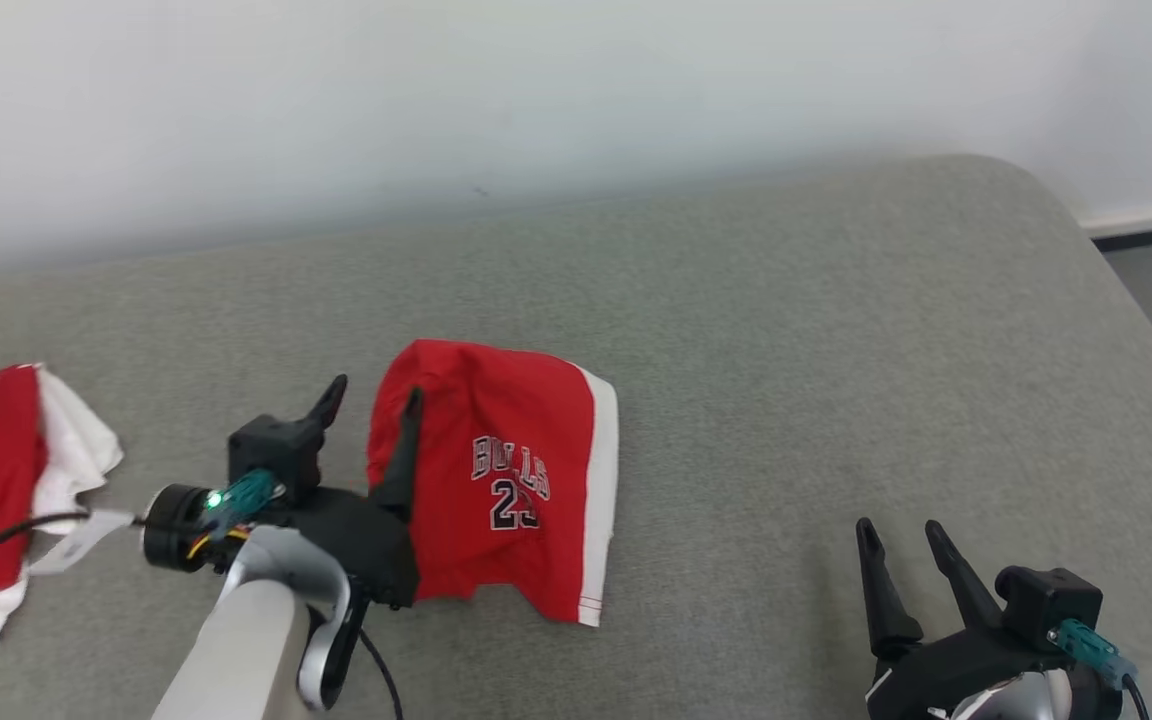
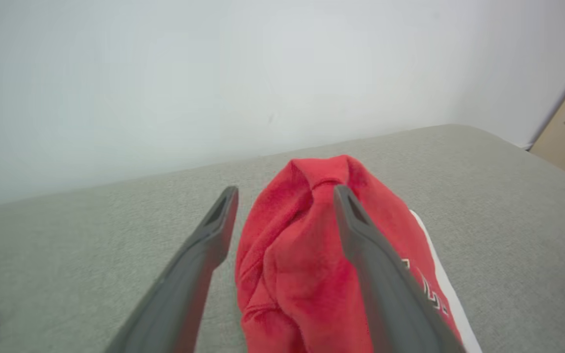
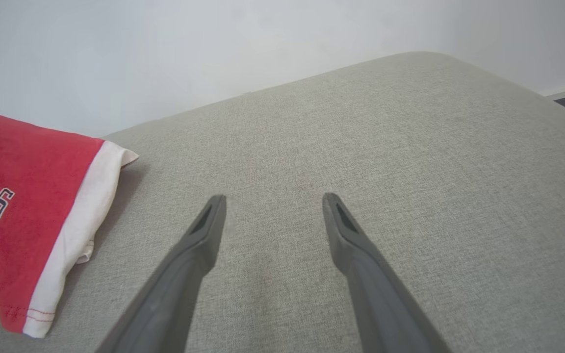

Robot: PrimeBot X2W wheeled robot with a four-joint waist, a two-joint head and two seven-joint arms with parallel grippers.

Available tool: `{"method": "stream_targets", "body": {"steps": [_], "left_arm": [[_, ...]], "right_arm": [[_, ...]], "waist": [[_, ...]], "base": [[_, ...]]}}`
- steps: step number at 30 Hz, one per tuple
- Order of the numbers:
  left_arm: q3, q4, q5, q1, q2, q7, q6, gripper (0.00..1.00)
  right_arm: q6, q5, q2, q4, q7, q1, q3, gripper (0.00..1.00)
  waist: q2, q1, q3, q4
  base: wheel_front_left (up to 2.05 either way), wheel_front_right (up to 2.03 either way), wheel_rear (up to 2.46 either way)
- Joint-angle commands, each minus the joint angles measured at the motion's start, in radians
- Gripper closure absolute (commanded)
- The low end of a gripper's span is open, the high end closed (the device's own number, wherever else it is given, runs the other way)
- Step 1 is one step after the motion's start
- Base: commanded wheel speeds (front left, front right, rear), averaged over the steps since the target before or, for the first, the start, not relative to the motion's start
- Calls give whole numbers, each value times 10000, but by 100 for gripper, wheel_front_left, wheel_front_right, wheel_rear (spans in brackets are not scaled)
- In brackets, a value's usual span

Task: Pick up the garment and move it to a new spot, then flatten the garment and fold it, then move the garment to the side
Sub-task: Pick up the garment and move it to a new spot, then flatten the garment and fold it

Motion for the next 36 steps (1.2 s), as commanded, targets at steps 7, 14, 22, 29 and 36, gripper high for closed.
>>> {"method": "stream_targets", "body": {"steps": [7, 14, 22, 29, 36], "left_arm": [[856, -1875, -453, 2008, 298, -1797, 407, 0], [1915, -3929, 2, 4281, -242, -2016, 152, 0], [2716, -4311, 887, 5726, -672, -2023, -262, 0], [3010, -3611, 1149, 5883, -809, -2024, -457, 0], [3099, -3526, 1226, 5828, -877, -2025, -543, 0]], "right_arm": [[34, 345, -9, -293, -746, 356, -486, 0], [34, 628, -10, -574, -1372, 498, -214, 0], [34, 278, -12, -638, -1586, 858, -75, 0], [34, 126, -15, -350, -1170, 982, -94, 0], [34, 177, -13, -296, -1023, 926, -130, 0]], "waist": [[0, -1, -711, 1265], [0, -1, -748, 1666], [0, -1, -928, 1830], [0, -1, -1065, 1810], [0, -1, -1107, 1765]], "base": [[0, 0, 0], [0, 0, 0], [0, 0, 0], [0, 0, 0], [0, 0, 0]]}}
